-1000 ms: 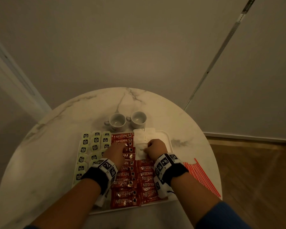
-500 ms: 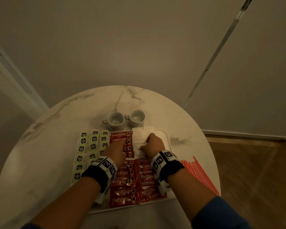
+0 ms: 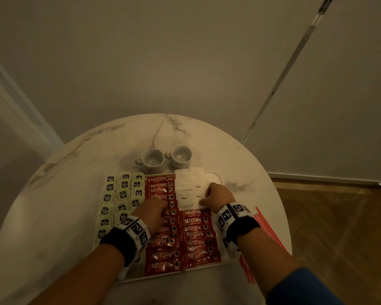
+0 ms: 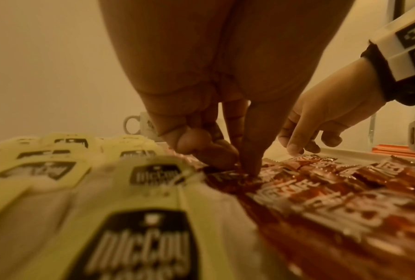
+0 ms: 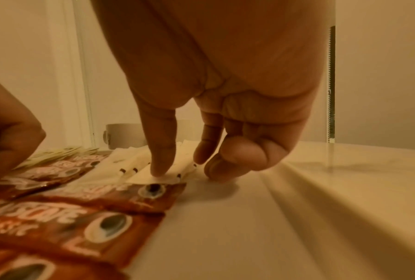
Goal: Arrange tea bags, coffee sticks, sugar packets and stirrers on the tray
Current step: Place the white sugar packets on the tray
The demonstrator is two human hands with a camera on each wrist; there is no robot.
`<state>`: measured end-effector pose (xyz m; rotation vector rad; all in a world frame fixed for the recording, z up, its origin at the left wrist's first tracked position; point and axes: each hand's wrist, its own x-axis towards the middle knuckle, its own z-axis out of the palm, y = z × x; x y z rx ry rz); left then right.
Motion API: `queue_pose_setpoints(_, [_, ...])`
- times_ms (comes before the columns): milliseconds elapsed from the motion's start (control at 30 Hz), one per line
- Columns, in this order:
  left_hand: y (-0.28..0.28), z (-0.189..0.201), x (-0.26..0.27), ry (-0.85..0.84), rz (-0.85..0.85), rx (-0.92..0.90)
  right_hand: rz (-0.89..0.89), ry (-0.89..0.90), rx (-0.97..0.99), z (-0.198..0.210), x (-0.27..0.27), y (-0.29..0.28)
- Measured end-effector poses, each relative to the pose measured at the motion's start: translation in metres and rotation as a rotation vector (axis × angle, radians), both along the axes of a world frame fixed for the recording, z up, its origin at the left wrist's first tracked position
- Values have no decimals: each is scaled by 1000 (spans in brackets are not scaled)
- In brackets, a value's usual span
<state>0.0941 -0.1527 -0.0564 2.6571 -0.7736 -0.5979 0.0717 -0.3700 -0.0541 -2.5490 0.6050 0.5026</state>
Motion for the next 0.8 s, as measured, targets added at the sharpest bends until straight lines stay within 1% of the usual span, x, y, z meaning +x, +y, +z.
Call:
queue_pose_setpoints(200, [0,-5,0,-1,33,0,6,13,-23,2,2,0])
queue_pose_setpoints(467, [-21,-3,-2,-87,-2,-128,19,3,-33,4,3,0])
queue_pose_setpoints(667, [-34,-4,-4,-112,-108,-36,5,-7,-32,4,6,-1])
queue_pose_setpoints(800, [-34,2,-7,-139,-77,-90,-13,-20,-30,6,6,-4])
